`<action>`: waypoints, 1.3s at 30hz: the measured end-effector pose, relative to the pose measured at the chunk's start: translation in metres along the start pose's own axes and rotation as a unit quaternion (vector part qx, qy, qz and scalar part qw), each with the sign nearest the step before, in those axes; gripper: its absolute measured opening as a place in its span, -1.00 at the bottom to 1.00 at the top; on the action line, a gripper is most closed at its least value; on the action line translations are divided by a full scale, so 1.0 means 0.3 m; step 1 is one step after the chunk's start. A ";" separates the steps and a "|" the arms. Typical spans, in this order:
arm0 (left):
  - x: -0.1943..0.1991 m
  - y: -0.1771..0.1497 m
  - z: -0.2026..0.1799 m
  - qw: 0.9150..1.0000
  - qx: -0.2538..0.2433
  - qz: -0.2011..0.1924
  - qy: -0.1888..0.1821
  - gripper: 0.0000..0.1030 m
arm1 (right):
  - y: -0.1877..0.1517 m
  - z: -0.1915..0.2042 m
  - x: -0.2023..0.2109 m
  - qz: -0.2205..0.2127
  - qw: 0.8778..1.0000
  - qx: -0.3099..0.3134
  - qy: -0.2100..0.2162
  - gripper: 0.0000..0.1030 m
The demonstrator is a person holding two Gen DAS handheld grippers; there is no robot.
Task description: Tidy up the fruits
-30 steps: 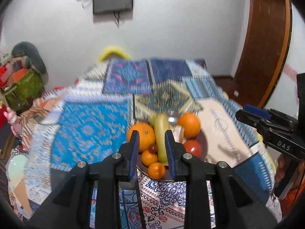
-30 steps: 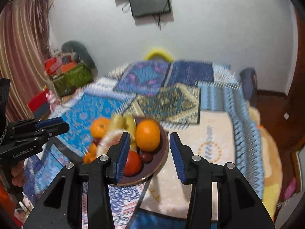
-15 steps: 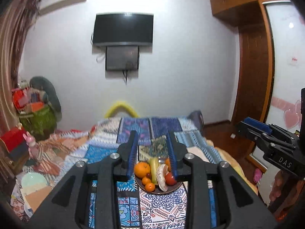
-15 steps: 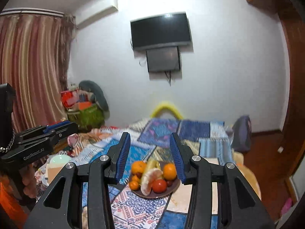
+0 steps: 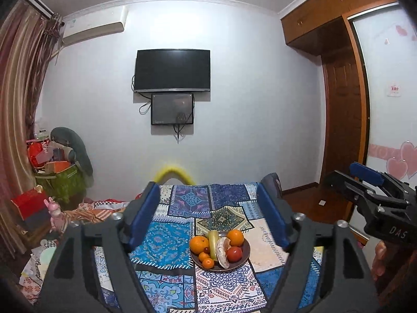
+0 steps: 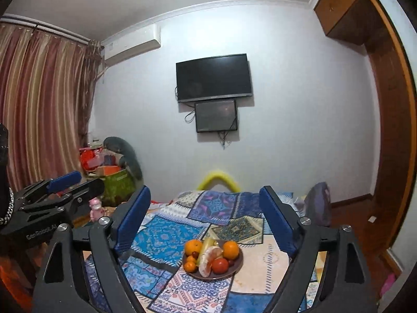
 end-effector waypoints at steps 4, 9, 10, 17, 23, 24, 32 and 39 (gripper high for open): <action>0.025 0.007 0.002 1.000 0.000 -0.014 0.003 0.74 | 0.003 0.000 0.022 -0.010 1.000 0.004 -0.019 0.92; 0.031 0.009 0.007 1.000 0.004 -0.017 0.005 0.83 | 0.009 -0.007 0.026 -0.014 0.999 0.001 -0.032 1.00; 0.031 0.009 0.011 1.000 0.006 -0.018 0.006 0.85 | 0.008 -0.010 0.027 -0.013 0.999 0.000 -0.033 1.00; 0.038 0.004 0.013 1.000 0.009 -0.020 0.012 0.93 | -0.009 -0.015 0.066 -0.014 0.999 0.007 -0.040 1.00; 0.034 0.009 0.010 1.000 0.011 -0.022 0.016 0.96 | -0.007 -0.016 0.077 -0.016 0.999 0.010 -0.039 1.00; 0.034 0.008 0.009 1.000 0.010 -0.022 0.016 0.96 | -0.006 -0.017 0.078 -0.016 0.999 0.010 -0.039 1.00; 0.030 0.004 -0.002 1.000 0.007 -0.019 0.011 0.99 | 0.003 -0.017 0.088 -0.021 0.999 0.007 -0.040 1.00; 0.030 0.001 -0.006 1.000 0.004 -0.017 0.010 0.99 | 0.011 -0.016 0.103 -0.025 0.999 0.008 -0.041 1.00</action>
Point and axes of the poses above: each gripper's, at about its wrist camera, not at the fingertips, and x roughly against the way its jaws point, z to its left, y to its top, the point moved 10 cm from there along -x, roughly the way its jaws point, and after that the axes turned 9 degrees about -x, right-handed, at the moved point
